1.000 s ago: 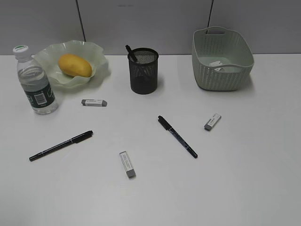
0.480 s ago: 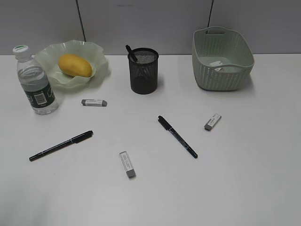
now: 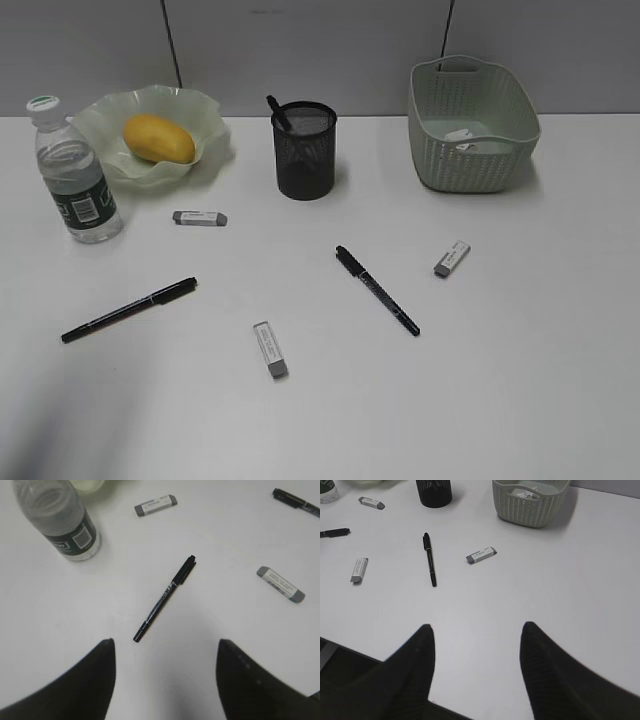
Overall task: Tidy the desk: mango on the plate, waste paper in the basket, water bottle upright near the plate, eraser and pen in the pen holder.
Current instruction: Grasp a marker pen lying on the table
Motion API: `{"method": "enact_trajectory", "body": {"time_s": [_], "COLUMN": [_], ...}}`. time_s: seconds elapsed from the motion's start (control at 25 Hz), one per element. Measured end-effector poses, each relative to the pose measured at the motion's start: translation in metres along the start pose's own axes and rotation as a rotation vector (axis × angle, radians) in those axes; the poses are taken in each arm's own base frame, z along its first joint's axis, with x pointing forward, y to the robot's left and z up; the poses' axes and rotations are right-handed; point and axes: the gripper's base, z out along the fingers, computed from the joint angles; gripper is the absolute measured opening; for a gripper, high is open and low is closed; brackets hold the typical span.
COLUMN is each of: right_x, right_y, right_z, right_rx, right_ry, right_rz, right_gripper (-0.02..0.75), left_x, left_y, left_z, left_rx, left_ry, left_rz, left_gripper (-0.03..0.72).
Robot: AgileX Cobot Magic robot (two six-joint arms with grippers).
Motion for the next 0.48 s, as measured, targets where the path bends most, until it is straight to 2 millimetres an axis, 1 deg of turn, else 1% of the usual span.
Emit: {"method": "enact_trajectory", "body": {"time_s": [0.24, 0.28, 0.36, 0.48], "right_x": [0.000, 0.000, 0.000, 0.000], "right_y": [0.000, 0.000, 0.000, 0.000], "right_z": [0.000, 0.000, 0.000, 0.000], "right_rx": [0.001, 0.001, 0.001, 0.001], "right_ry": [0.000, 0.000, 0.000, 0.000], "right_rz": [0.000, 0.000, 0.001, 0.003], "right_gripper": [0.439, 0.439, 0.439, 0.439], "left_x": [-0.041, -0.046, -0.057, -0.070], "left_y": [0.009, 0.010, 0.009, 0.000], "left_z": [0.057, 0.068, 0.087, 0.114], "left_rx": [0.082, 0.098, 0.123, 0.148], "left_ry": [0.209, 0.245, 0.294, 0.342], "left_rz": [0.030, 0.034, 0.051, 0.099], "left_gripper": [0.484, 0.484, 0.485, 0.485]}}
